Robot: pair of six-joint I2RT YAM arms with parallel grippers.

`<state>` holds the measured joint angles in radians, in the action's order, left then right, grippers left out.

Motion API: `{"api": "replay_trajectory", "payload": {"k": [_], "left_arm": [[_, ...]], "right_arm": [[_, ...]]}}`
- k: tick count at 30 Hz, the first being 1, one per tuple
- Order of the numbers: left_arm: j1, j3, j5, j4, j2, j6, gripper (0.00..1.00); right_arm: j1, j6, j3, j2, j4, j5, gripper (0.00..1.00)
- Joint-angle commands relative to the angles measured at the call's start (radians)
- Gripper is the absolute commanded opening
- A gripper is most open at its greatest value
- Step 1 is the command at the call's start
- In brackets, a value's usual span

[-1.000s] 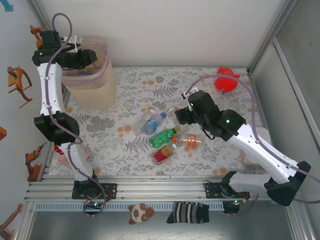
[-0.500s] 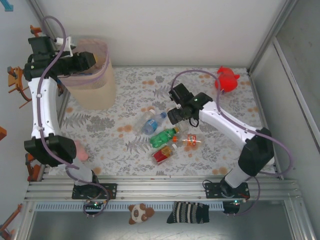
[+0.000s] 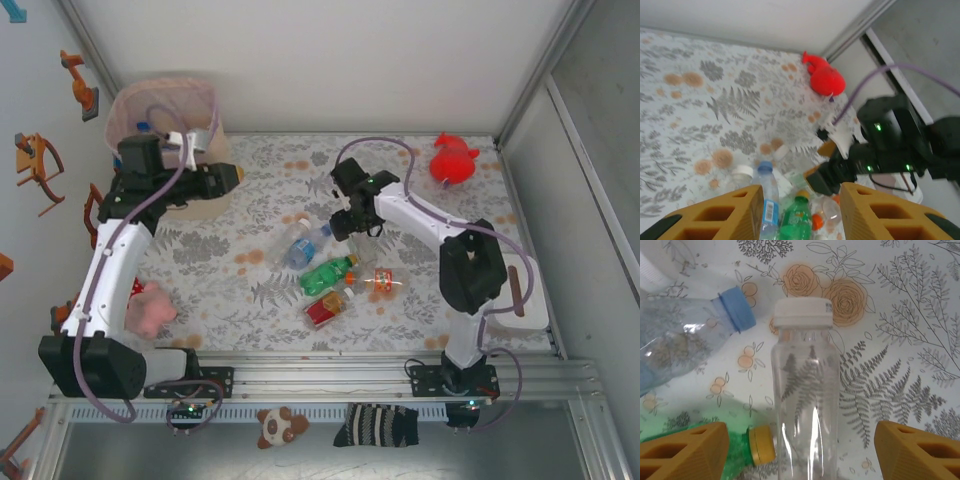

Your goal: Put the plastic bottles in the bin

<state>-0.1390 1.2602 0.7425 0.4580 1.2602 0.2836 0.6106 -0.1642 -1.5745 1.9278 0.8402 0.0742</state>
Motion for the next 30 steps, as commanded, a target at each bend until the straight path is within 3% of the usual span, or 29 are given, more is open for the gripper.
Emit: {"api": "replay_trajectory", "payload": {"k": [1,13,21,30], "left_arm": [[-0.070,-0.059,-0.080,-0.098,-0.041,0.023,0.44],[-0.226,-0.172,-0.184,-0.186,-0.053,0.078,0.46],[-0.250,-0.213,-0.183,-0.288,-0.047,0.129,0.46],[-0.269,-0.268,-0.195,-0.427,-0.086,0.157,0.49]], "right_arm": [[-0.021,0.012,-0.054,0.057,0.000,-0.022,0.75],[-0.048,0.043,-0.105,0.169,-0.001,-0.033,0.66],[-0.052,0.045,-0.096,0.160,-0.002,-0.019,0.52],[-0.069,0.047,-0.077,0.093,-0.022,0.011,0.46]]}}
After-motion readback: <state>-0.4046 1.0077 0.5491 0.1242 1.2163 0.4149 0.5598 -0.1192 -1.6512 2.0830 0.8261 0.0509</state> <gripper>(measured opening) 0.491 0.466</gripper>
